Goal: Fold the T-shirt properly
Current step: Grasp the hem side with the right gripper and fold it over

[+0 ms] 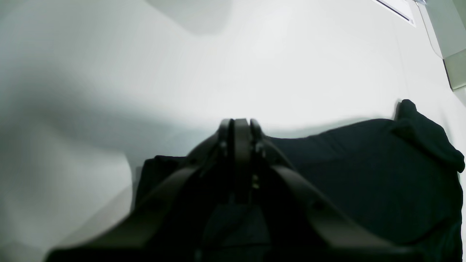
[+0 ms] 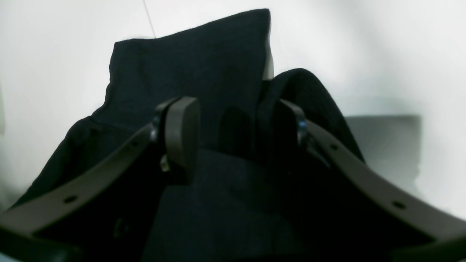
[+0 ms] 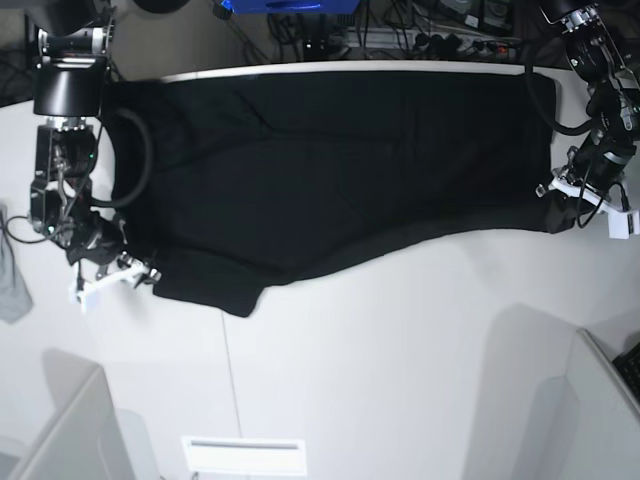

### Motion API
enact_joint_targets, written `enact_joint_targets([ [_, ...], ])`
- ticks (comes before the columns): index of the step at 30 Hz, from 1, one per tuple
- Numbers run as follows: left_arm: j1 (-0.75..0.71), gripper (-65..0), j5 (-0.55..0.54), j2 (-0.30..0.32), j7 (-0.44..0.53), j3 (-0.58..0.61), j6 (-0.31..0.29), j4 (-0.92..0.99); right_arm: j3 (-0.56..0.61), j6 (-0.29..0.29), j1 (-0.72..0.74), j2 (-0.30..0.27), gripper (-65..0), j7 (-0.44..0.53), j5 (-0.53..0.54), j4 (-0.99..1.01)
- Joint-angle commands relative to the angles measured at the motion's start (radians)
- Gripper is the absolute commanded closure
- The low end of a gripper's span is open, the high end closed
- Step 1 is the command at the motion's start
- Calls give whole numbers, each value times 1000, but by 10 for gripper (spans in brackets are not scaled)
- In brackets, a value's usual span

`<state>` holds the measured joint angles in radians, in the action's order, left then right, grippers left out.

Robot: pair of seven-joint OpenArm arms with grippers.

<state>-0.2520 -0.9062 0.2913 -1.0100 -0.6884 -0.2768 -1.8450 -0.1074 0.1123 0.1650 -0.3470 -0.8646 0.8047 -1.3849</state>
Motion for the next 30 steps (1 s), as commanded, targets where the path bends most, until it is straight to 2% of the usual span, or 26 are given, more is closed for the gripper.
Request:
enact_joint_targets([
  [1, 6, 0, -17, 19, 20, -7, 0, -12, -4, -7, 23, -16, -293, 12, 9, -14],
  [14, 4, 0, -17, 18, 20, -6, 0, -12, -2, -7, 23, -14, -293, 18, 9, 55],
  [23, 4, 0, -17, 18, 20, -6, 0, -12, -1, -7, 54, -11, -291, 17, 3, -29],
  [26, 4, 0, -17, 16, 20, -6, 1, -12, 30, -7, 113, -4, -297, -8, -78, 6],
  [30, 4, 0, -17, 16, 20, -6, 1, -12, 163, -15, 210, 21, -300, -11, -216, 120],
])
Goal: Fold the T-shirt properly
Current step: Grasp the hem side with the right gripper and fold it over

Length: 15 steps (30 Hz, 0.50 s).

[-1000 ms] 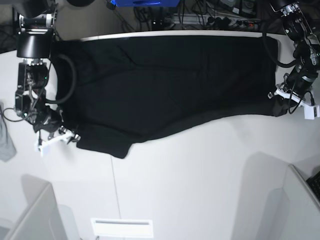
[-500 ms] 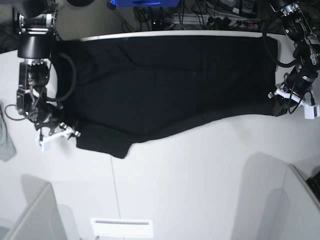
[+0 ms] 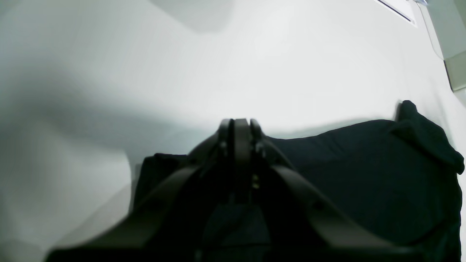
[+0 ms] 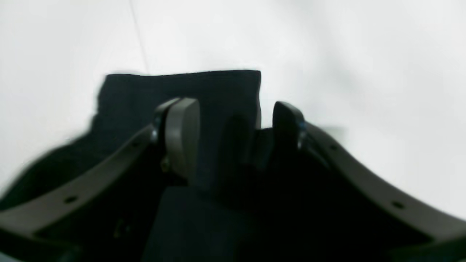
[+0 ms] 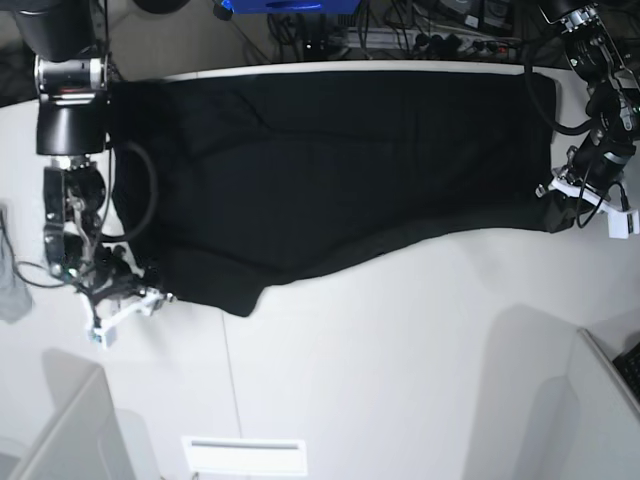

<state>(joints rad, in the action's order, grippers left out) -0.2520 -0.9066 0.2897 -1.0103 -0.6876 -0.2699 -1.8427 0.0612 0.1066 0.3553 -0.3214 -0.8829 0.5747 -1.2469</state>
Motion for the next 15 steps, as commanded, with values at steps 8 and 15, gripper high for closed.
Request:
enact_joint_targets([
  [8, 4, 0, 16, 19, 20, -7, -4, -15, 25, -9, 139, 23, -300, 55, -69, 209],
  [15, 6, 0, 76, 18, 20, -7, -4, -18, 27, -11, 156, 24, -300, 69, -109, 256],
])
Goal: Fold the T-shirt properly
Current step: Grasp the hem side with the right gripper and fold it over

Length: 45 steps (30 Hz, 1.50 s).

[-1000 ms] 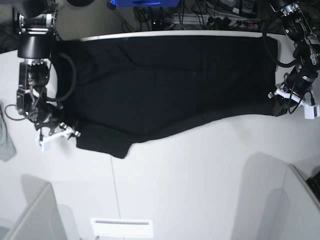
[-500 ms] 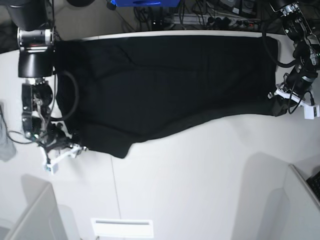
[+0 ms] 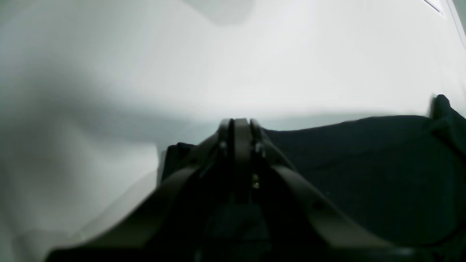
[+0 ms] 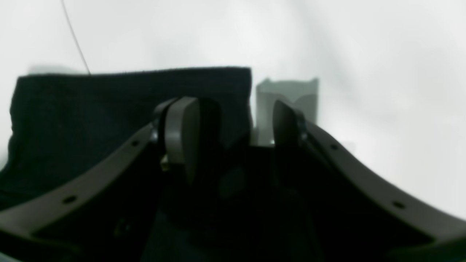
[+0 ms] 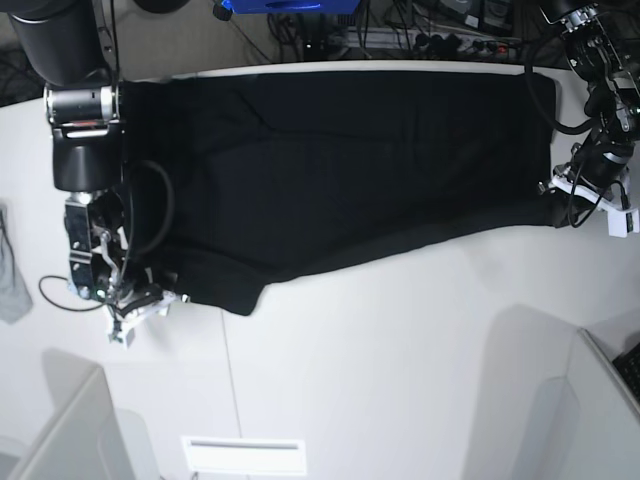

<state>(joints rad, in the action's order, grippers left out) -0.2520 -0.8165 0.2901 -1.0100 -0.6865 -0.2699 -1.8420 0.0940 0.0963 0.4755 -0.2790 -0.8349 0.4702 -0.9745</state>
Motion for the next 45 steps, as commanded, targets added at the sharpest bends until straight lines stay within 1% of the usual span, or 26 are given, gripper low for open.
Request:
enact_joint_targets([
  [1, 9, 0, -14, 18, 20, -8, -4, -18, -6, 0, 35, -15, -300, 19, -4, -16],
  [5, 10, 0, -14, 18, 20, -8, -4, -18, -7, -5, 32, -4, -300, 19, -4, -14],
  [11, 13, 0, -13, 16, 20, 3, -4, -20, -6, -43, 30, 13, -293, 25, -8, 41],
  [16, 13, 0, -11, 18, 20, 15, -4, -22, -6, -43, 30, 14, -285, 25, -8, 41],
  [18, 13, 0, -11, 18, 20, 15, -4, -22, -6, -43, 30, 14, -231, 25, -8, 41],
  [21, 13, 0, -11, 18, 20, 15, -4, -22, -7, -43, 30, 14, -77, 25, -8, 39],
  [22, 13, 0, -11, 18, 20, 15, -4, -23, -7, -43, 30, 14, -15, 25, -6, 36],
  [23, 13, 0, -11, 18, 20, 15, -4, -23, -7, -43, 30, 14, 0, 25, -6, 24],
  [30, 15, 0, -10, 18, 20, 15, -4, -23, -17, -34, -4, 8, 0, 10, -6, -137],
  [33, 15, 0, -11, 21, 20, 15, -4, -26, -18, -34, -11, 8, 0, -34, -6, -203],
  [39, 16, 0, -13, 24, 18, 15, -4, -72, -18, -33, -68, 4, 0, -54, -8, -386],
  [41, 18, 0, -13, 24, 18, 15, -4, -72, -18, -33, -82, 4, 0, -76, -8, -424],
  [42, 18, 0, -11, 27, 18, 15, -4, -72, -18, -33, -83, 4, 0, -83, -8, -438],
  [44, 18, 0, -16, 53, 18, 15, -4, -72, -24, -33, -96, 1, 0, -85, -8, -459],
  [45, 18, 0, -16, 60, 18, 15, -4, -72, -46, -33, -99, -6, 0, -88, -8, -473],
])
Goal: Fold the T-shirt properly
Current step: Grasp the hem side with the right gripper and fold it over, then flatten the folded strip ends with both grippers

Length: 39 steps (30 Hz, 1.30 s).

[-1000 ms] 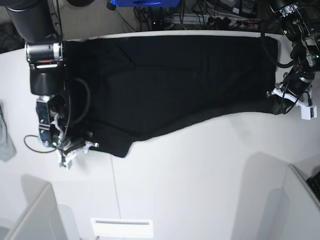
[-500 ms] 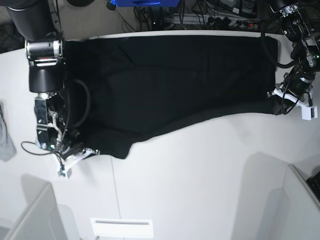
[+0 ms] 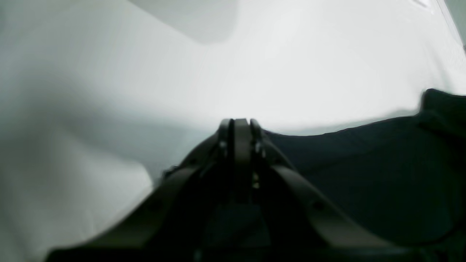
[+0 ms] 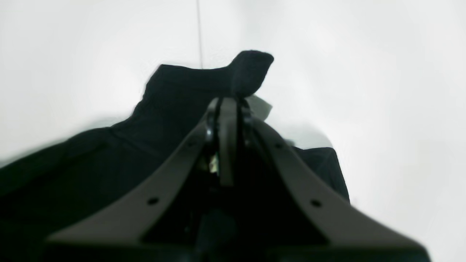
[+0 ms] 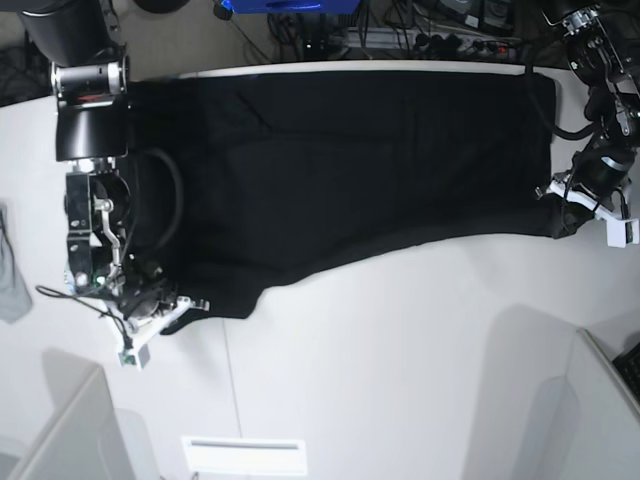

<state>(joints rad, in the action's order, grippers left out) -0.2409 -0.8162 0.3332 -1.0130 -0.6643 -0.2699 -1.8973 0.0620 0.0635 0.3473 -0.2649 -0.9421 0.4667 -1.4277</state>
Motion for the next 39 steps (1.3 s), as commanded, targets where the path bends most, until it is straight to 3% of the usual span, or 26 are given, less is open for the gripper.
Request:
enact_joint_targets([
  [1, 7, 0, -16, 25, 21, -7, -4, -17, -34, 0, 20, -23, 0, 19, -4, -35],
  [18, 1, 0, -18, 60, 20, -8, -9, -25, -207, 0, -179, -21, 0, -79, -1, -299],
  [23, 28, 0, -18, 62, -117, -10, -9, -25, -288, -1, -230, -21, 0, -173, 4, -405],
  [32, 22, 0, -15, 79, -128, -7, -9, -61, -380, -1, -334, -18, 0, -275, 5, -529],
  [39, -30, 0, -16, 102, -128, -7, -9, -63, -468, -9, -390, 37, 0, -337, 5, -580],
])
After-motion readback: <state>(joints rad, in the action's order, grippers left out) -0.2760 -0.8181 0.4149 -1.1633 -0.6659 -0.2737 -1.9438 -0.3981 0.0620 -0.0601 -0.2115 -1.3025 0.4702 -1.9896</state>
